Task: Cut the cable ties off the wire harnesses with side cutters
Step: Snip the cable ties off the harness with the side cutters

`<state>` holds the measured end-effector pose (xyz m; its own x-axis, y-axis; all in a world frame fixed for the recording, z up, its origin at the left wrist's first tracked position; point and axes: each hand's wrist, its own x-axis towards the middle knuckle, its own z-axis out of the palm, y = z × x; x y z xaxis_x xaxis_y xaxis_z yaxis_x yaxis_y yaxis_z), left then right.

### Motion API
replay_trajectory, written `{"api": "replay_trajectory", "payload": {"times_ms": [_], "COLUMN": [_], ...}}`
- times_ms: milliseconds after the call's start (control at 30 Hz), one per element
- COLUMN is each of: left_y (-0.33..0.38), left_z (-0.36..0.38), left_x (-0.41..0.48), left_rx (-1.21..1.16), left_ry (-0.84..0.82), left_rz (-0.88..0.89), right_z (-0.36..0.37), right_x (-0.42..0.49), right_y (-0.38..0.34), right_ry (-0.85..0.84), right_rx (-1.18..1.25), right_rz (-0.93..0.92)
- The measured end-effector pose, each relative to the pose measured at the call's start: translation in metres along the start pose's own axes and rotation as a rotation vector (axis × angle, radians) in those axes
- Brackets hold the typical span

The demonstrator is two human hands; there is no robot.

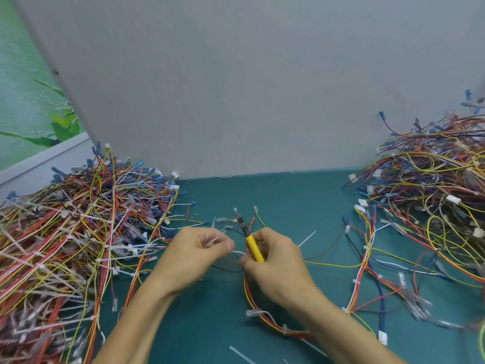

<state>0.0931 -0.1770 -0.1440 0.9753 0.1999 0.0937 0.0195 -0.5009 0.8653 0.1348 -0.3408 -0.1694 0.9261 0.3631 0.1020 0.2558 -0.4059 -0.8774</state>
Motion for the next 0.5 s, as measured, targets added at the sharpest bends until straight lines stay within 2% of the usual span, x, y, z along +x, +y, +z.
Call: {"api": "replay_trajectory", "payload": {"times_ms": [100, 167, 233, 367, 500], "left_y": [0.0, -0.002, -0.005, -0.008, -0.009], "left_z": [0.008, 0.013, 0.017, 0.023, 0.024], "left_x": [0.0, 0.001, 0.004, 0.003, 0.003], "left_rx": [0.127, 0.023, -0.081, -0.027, 0.075], "left_ry": [0.086, 0.126, 0.098, -0.109, -0.2], "left_rz": [0.151, 0.175, 0.142, 0.063, 0.027], "right_z": [-0.005, -0.007, -0.008, -0.011, -0.01], "right_x": [-0.001, -0.003, -0.002, 0.001, 0.002], "right_y": [0.0, 0.0, 0.002, 0.004, 0.003], "right_ry": [-0.022, -0.066, -0.079, -0.082, -0.073], "right_rx": [0.231, 0.436, 0.542, 0.552, 0.385], "right_rz": [0.155, 0.265, 0.332, 0.372, 0.269]}}
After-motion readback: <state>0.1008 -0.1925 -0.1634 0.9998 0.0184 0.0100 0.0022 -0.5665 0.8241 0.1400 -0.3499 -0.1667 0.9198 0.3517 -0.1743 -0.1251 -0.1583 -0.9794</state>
